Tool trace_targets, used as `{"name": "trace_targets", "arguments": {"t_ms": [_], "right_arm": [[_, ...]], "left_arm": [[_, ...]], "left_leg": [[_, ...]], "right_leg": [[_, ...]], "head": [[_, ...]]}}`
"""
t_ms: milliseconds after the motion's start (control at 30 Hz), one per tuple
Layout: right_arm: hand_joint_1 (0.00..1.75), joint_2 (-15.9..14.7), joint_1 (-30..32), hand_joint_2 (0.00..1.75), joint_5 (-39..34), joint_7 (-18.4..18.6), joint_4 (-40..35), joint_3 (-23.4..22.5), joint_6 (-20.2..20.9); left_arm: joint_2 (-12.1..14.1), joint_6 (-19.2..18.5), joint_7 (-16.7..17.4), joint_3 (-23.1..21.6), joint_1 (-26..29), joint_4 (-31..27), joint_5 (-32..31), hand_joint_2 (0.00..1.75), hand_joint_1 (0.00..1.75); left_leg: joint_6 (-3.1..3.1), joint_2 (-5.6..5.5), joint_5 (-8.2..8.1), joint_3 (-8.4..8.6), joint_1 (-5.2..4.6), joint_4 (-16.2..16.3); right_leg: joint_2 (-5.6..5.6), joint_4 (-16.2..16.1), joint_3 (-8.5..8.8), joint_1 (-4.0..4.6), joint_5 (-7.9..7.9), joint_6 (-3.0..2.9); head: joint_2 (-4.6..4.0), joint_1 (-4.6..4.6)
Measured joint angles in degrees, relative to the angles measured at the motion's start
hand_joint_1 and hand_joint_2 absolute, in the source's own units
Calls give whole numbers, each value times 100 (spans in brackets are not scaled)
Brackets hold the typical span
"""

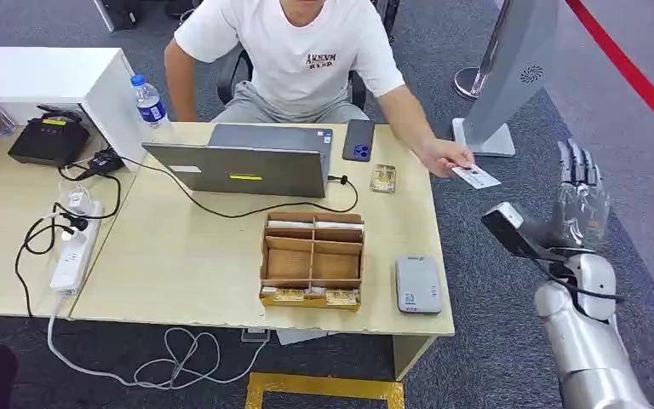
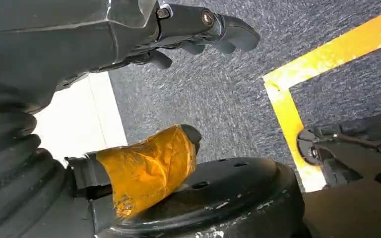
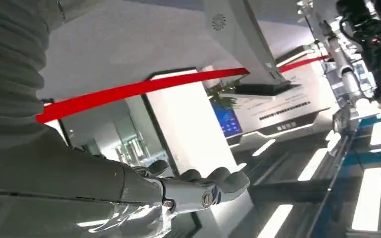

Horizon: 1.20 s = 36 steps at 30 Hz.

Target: Pass the card to the sensor for recognition and then transmit it.

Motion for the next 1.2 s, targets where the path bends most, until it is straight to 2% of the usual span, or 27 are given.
{"name": "trace_targets", "arguments": {"t_ms": [467, 867, 900, 1200], "right_arm": [[0, 22, -66, 175, 437, 350, -151, 695, 33], [0, 230, -310, 175, 503, 407, -94, 1137, 63], [175, 253, -325, 175, 511, 415, -81, 1172, 53], [175, 343, -373, 175, 326, 352, -53, 1391, 39]], "left_arm": [[13, -199, 238, 74, -24, 0, -13, 175, 0], [13, -291, 348, 76, -61, 0, -61, 175, 0], [13, -298, 356, 76, -68, 0, -63, 175, 0], [13, -326, 415, 76, -83, 0, -72, 175, 0]], "left_leg": [[0, 0, 0, -2, 0, 0], [0, 0, 0, -2, 1, 0], [0, 0, 1, -2, 1, 0], [0, -3, 1, -3, 0, 0]], "right_leg": [[0, 0, 0, 0, 0, 0], [0, 1, 0, 0, 0, 0], [0, 1, 0, 0, 0, 0], [-2, 1, 0, 0, 0, 0]], "head": [[0, -2], [0, 0], [0, 0], [0, 0]]}}
